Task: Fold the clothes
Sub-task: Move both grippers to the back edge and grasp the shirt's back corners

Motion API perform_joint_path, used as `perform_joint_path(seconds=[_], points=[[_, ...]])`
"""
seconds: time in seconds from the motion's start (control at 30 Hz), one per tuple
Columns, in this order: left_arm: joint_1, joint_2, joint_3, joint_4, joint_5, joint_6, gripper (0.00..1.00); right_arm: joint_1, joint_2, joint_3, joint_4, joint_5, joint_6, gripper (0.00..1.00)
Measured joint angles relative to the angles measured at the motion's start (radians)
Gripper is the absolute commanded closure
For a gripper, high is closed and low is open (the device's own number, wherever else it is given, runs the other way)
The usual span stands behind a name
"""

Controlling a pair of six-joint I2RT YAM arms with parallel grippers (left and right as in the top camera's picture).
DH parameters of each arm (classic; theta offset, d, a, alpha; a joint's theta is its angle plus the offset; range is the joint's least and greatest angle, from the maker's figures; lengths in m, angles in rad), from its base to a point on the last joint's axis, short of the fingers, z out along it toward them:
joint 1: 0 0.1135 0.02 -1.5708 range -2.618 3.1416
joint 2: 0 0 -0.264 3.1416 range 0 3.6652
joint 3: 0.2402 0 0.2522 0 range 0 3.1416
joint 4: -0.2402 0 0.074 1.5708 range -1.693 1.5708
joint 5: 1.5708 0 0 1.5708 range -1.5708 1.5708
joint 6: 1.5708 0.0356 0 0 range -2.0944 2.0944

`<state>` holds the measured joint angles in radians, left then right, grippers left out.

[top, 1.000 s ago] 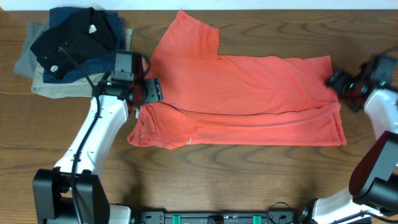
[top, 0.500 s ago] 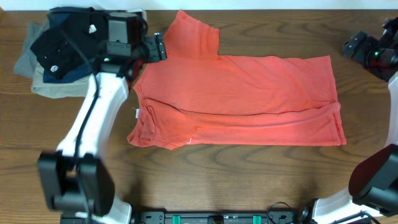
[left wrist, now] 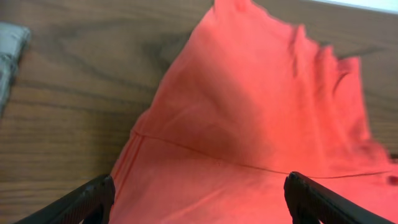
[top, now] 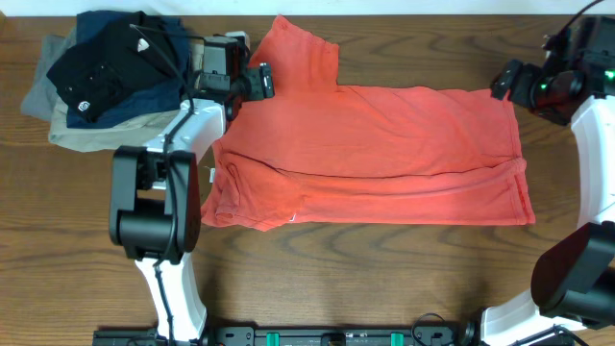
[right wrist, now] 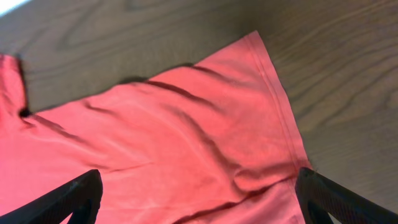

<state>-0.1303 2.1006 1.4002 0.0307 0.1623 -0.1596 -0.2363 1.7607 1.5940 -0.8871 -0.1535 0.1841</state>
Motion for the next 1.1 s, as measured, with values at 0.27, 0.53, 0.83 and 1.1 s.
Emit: perform_joint_path(seconds=[0.27, 0.53, 0.83, 1.1], points=[[-0.002, 0.059, 0.000, 0.026, -0.032, 0.003, 0.07, 0.019, 0.000, 0.000, -0.035, 0.046, -0.010, 0.03], [-0.002, 0.084, 0.000, 0.004, -0.058, 0.010, 0.07, 0.019, 0.000, 0.000, -0.056, 0.054, -0.010, 0.03], [-0.005, 0.095, 0.001, -0.019, -0.130, 0.068, 0.07, 0.020, 0.000, 0.000, -0.068, 0.054, -0.010, 0.03], [-0.005, 0.099, 0.002, -0.032, -0.169, 0.088, 0.44, 0.020, 0.000, 0.000, -0.069, 0.054, -0.010, 0.03]])
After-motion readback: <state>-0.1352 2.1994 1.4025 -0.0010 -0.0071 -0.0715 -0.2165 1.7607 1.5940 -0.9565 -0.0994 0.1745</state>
